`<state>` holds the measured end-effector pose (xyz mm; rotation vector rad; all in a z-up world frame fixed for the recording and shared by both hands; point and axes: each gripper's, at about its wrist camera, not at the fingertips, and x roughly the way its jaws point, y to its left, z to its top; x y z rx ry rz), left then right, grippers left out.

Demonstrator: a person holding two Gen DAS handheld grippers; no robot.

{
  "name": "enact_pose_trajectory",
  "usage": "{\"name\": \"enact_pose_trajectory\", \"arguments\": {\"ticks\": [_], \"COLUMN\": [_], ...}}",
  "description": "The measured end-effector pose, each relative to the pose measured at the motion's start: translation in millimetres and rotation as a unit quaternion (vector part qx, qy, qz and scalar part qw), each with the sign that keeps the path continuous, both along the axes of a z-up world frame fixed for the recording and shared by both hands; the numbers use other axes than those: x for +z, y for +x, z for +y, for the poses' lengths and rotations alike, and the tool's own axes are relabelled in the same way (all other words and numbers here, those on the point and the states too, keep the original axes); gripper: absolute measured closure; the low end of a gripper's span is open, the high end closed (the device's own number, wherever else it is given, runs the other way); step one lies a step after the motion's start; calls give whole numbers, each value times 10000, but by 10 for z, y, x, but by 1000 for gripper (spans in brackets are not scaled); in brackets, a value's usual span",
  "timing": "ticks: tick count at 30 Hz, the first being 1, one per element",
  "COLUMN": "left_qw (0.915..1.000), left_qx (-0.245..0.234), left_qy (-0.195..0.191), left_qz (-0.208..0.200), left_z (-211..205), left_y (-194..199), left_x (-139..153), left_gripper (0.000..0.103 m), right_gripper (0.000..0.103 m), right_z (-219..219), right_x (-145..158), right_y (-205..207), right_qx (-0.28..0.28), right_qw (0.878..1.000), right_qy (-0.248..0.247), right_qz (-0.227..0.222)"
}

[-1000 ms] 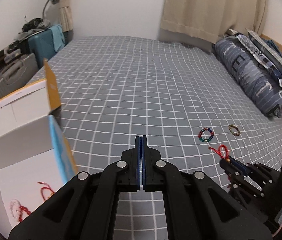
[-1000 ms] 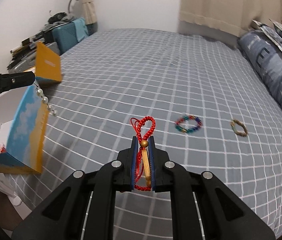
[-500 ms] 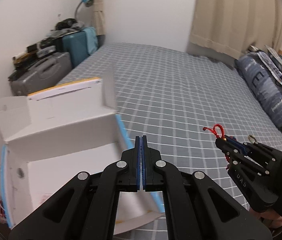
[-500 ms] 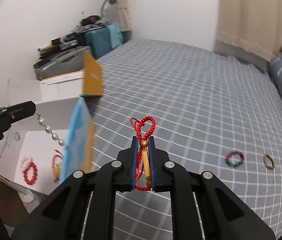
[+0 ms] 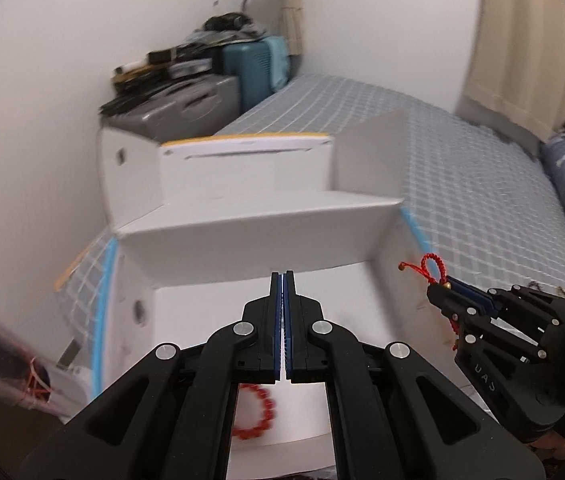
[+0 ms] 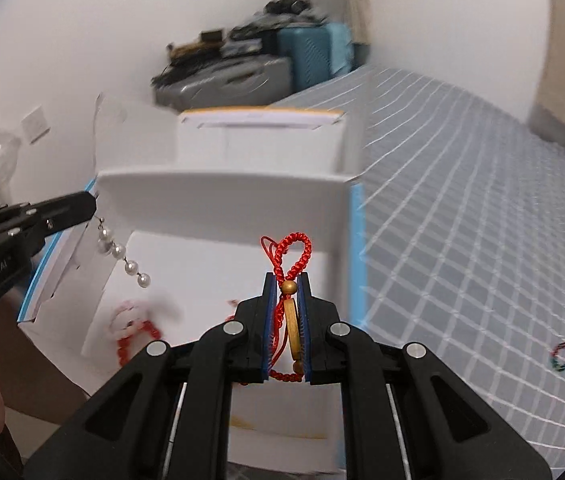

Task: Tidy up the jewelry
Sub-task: 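Carry the pearl earrings and red cord bracelet over to the white box, then open both tools to drop the earrings and cord bracelet into the box, then move both tools back over the bed toward the remaining bracelets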

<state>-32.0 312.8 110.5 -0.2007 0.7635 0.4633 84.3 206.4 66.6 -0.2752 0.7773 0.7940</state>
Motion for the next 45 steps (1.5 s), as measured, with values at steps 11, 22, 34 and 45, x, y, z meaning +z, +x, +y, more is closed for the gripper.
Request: {"name": "enact_pose_trajectory", "arguments": {"ticks": [11,22,34,45], "left_qw": [9956,9874,9897,9930], "left_qx": [474,678,671,813], "left_qy": [-511,-807,-719,-415], "left_qz": [624,1180,1035,747], "left_z": [503,689,631,588], "left_y": [-205,-108,-197,-337], "left_x": [-591,-977,-870,-685], "left_gripper": [103,103,59,9], "right_gripper": [93,92,33,8], "right_z": [492,638,563,489], "right_x": [-427,-658,-447,-220], "right_y": [-55,14,-95,-194], "right_qx": [274,122,192,195], "right_qw": [9961,9887,9944,9982], "right_qy": [-525,-1114,-805,-422], "right_qz": [650,991,663,392]}}
